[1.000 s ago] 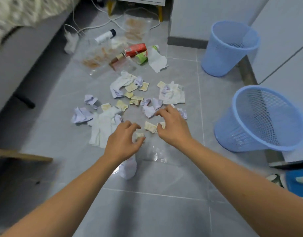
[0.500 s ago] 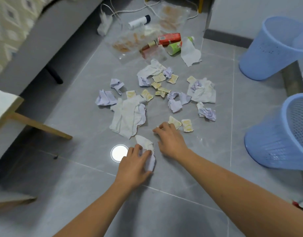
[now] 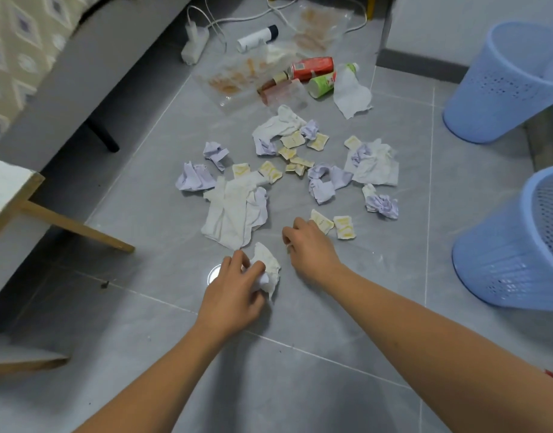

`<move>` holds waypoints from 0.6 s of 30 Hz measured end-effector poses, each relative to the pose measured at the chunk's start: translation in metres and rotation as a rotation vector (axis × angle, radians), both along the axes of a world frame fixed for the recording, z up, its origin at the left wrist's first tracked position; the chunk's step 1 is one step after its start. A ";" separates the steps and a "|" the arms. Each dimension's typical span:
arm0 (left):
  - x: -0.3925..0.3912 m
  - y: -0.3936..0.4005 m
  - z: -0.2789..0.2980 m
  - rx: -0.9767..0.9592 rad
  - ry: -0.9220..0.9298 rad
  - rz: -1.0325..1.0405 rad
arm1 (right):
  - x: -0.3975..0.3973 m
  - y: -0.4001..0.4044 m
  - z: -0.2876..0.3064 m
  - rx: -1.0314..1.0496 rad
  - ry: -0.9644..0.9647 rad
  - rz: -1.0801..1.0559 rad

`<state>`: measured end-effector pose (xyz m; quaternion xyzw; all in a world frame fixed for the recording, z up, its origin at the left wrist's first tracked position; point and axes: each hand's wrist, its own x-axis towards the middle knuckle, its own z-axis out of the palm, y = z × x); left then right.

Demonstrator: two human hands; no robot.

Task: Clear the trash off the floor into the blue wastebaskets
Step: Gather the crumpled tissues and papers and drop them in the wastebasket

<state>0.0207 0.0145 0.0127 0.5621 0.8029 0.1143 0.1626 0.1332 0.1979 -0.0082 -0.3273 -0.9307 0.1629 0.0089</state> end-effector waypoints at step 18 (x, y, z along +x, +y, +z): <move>0.110 0.210 0.164 0.317 -0.047 -0.403 | 0.190 0.103 0.213 0.207 0.384 -0.557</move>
